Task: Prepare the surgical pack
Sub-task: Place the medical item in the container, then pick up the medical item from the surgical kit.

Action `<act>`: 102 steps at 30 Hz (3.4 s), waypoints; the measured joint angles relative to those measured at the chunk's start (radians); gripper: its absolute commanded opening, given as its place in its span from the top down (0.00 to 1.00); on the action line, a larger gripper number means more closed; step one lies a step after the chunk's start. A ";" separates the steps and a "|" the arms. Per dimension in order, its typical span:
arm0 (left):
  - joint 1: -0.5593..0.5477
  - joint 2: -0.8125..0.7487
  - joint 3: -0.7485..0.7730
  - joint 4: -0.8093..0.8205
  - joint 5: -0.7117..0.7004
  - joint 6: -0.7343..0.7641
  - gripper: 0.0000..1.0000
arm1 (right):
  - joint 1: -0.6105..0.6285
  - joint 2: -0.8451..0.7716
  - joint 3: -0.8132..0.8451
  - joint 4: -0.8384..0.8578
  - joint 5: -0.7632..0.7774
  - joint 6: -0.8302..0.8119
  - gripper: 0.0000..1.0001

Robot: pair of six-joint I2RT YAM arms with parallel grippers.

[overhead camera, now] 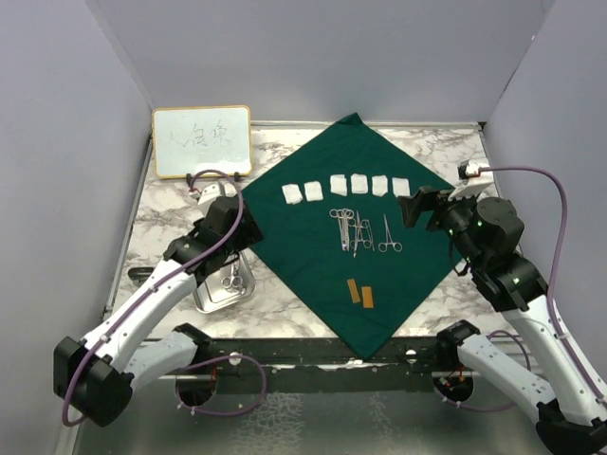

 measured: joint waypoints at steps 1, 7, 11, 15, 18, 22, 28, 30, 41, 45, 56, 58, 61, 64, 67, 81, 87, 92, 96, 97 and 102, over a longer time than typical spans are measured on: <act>-0.013 0.017 0.000 0.015 0.002 0.001 0.21 | 0.000 -0.003 0.000 0.000 0.003 0.000 0.03; -0.188 0.227 0.053 0.107 0.005 0.008 0.27 | 0.000 -0.016 -0.003 -0.001 0.019 -0.006 0.03; -0.283 0.441 0.196 0.161 0.010 0.046 0.33 | 0.000 -0.034 -0.017 -0.001 0.031 -0.006 0.03; -0.354 0.650 0.361 0.198 0.020 0.102 0.36 | 0.000 -0.053 -0.030 -0.001 0.039 -0.006 0.03; -0.397 0.791 0.488 0.187 0.026 0.143 0.38 | 0.000 -0.065 -0.036 -0.001 0.047 -0.006 0.03; -0.441 0.971 0.679 0.162 0.040 0.196 0.43 | 0.000 -0.072 -0.040 -0.001 0.052 -0.006 0.03; -0.469 1.113 0.832 0.109 0.064 0.246 0.49 | 0.000 -0.075 -0.040 -0.001 0.055 -0.006 0.03; -0.469 1.142 0.863 0.090 0.068 0.257 0.53 | 0.000 -0.080 -0.040 -0.001 0.056 -0.006 0.03; -0.464 1.210 0.902 0.023 0.097 0.277 0.67 | 0.000 -0.089 -0.042 -0.001 0.059 -0.006 0.03; -0.464 1.210 0.902 0.021 0.111 0.281 0.71 | 0.000 -0.090 -0.042 -0.001 0.059 -0.006 0.03; -0.464 1.220 0.904 0.021 0.135 0.291 0.75 | 0.000 -0.090 -0.042 -0.001 0.059 -0.006 0.03; -0.464 1.229 0.906 0.020 0.142 0.290 0.75 | 0.000 -0.090 -0.042 -0.001 0.059 -0.006 0.03; -0.464 1.241 0.917 0.015 0.145 0.290 0.76 | 0.000 -0.090 -0.042 -0.001 0.059 -0.006 0.03; -0.464 1.244 0.919 0.014 0.145 0.289 0.75 | 0.000 -0.090 -0.043 -0.001 0.059 -0.006 0.03; -0.464 1.252 0.933 0.002 0.145 0.287 0.75 | 0.000 -0.090 -0.043 -0.001 0.059 -0.006 0.03; -0.464 1.268 0.963 -0.035 0.118 0.259 0.97 | 0.000 -0.090 -0.043 -0.001 0.059 -0.006 0.03; -0.462 1.265 0.962 -0.041 0.102 0.248 1.00 | 0.000 -0.090 -0.043 -0.001 0.059 -0.006 0.03; -0.446 1.257 0.959 -0.054 0.103 0.238 1.00 | 0.000 -0.090 -0.043 -0.001 0.059 -0.006 0.03; -0.426 1.229 0.942 -0.064 0.110 0.222 1.00 | 0.000 -0.090 -0.043 -0.001 0.059 -0.006 0.03; -0.421 1.222 0.938 -0.064 0.115 0.218 1.00 | 0.000 -0.090 -0.043 -0.001 0.059 -0.006 0.03; -0.395 1.163 0.888 -0.054 0.156 0.194 1.00 | 0.000 -0.090 -0.043 -0.001 0.059 -0.006 0.03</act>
